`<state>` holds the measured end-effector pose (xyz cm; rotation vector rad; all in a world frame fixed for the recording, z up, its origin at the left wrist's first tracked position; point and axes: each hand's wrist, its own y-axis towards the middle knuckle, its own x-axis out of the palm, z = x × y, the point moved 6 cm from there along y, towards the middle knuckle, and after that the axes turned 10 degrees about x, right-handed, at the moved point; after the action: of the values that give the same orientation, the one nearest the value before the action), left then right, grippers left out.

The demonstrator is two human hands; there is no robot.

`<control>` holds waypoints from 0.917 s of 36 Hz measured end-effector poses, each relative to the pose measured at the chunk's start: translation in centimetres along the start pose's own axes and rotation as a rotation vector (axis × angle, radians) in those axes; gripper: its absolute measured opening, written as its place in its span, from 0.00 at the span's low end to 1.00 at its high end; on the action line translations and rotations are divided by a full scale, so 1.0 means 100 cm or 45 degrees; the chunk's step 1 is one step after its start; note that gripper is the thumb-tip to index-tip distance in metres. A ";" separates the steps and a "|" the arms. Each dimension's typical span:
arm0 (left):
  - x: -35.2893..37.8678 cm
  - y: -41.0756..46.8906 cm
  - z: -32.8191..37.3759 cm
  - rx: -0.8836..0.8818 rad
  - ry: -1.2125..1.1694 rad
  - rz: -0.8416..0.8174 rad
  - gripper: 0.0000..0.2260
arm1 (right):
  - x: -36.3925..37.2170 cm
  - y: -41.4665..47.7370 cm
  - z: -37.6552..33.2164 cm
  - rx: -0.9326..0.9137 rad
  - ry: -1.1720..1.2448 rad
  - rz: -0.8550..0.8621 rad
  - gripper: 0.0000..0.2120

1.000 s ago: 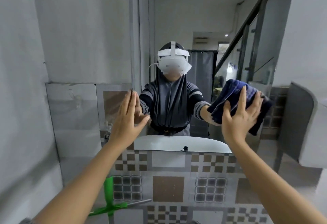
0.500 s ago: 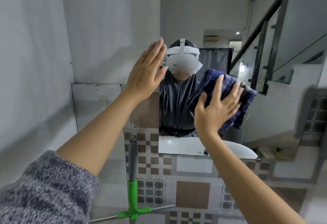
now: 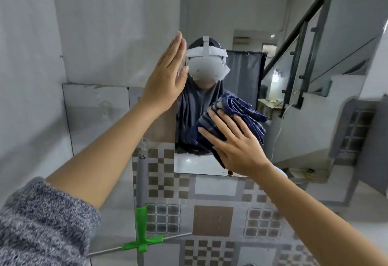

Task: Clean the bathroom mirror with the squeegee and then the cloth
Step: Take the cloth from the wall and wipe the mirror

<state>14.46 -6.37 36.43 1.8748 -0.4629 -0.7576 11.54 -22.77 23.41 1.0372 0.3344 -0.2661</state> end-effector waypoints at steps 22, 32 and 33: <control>0.019 0.001 0.009 -0.155 -0.173 0.077 0.28 | 0.028 -0.136 0.090 1.747 0.614 0.116 0.28; 0.013 -0.032 0.017 -0.123 -0.211 -0.074 0.29 | 0.029 -0.049 -0.032 1.103 0.520 0.019 0.24; 0.012 -0.035 0.017 -0.126 -0.227 -0.075 0.29 | 0.028 -0.041 -0.042 1.001 0.485 0.013 0.24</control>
<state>14.09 -6.81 32.38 1.7430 -0.4749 -0.9748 12.02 -21.23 17.09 1.8740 0.5896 -0.1885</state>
